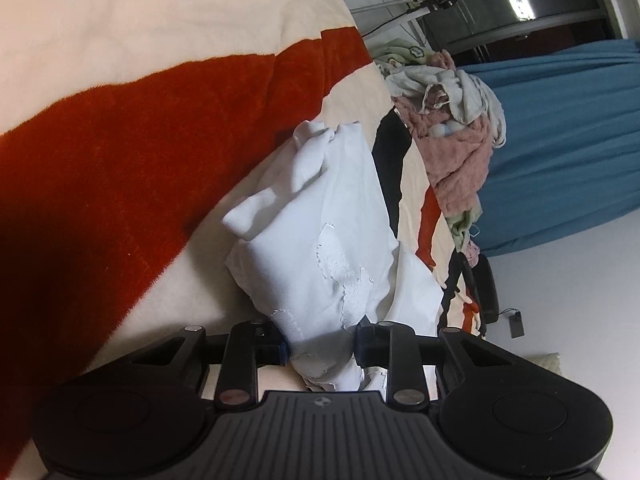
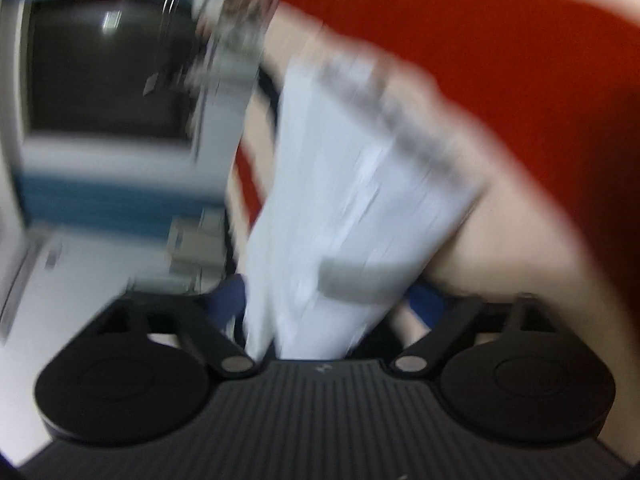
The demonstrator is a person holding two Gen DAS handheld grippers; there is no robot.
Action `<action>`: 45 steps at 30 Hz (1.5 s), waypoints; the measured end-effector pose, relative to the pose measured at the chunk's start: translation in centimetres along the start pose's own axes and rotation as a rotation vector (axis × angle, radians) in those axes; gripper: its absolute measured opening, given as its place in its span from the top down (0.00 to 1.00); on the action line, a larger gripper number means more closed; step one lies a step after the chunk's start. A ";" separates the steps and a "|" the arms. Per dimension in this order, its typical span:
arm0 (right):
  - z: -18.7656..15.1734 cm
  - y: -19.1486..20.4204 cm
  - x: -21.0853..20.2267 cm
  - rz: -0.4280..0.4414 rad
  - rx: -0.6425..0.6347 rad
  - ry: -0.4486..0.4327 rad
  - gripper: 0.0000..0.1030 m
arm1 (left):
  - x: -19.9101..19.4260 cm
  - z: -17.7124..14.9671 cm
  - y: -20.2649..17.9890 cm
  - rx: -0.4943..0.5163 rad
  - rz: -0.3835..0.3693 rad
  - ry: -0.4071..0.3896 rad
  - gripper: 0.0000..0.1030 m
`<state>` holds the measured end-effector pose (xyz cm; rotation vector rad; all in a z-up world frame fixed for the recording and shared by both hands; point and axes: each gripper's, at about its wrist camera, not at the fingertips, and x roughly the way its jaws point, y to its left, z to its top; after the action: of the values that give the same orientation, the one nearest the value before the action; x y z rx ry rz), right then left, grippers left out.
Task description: Fold clothes
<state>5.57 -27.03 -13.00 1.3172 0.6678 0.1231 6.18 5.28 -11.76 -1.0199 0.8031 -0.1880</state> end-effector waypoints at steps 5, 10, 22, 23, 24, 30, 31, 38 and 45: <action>0.6 -0.9 0.3 -0.023 0.009 -0.052 0.31 | 0.3 0.2 0.2 -0.004 -0.012 0.003 0.72; 0.4 -0.6 0.2 -0.081 -0.077 -0.070 0.66 | 0.2 0.2 0.2 0.007 -0.028 0.001 0.74; 0.9 5.4 -8.0 -0.044 -0.212 -0.233 0.74 | -3.3 -1.3 -6.6 0.120 -0.131 0.046 0.79; 1.6 6.2 -9.0 -0.042 -0.199 -0.248 0.74 | -3.2 -1.4 -8.0 0.126 -0.142 0.054 0.79; 2.4 6.9 -9.9 -0.039 -0.186 -0.263 0.74 | -2.7 -1.5 -9.5 0.134 -0.149 0.065 0.79; 11.4 10.1 -12.2 -0.093 -0.176 -0.357 0.74 | 6.0 -2.0 -20.0 0.158 -0.099 0.210 0.78; 13.4 10.5 -12.2 -0.112 -0.175 -0.365 0.74 | 8.1 -1.9 -21.9 0.176 -0.087 0.235 0.78; 26.6 14.1 -11.3 -0.103 -0.290 -0.503 0.74 | 19.9 -0.8 -35.4 0.386 -0.173 0.222 0.78; 31.1 9.1 -7.8 -0.149 -0.362 -0.571 0.73 | 27.2 -3.9 -35.5 0.623 -0.173 0.154 0.78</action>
<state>17.91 -54.46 1.32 0.8869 0.2356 -0.2387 30.39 -29.73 2.36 -0.4850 0.7268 -0.6296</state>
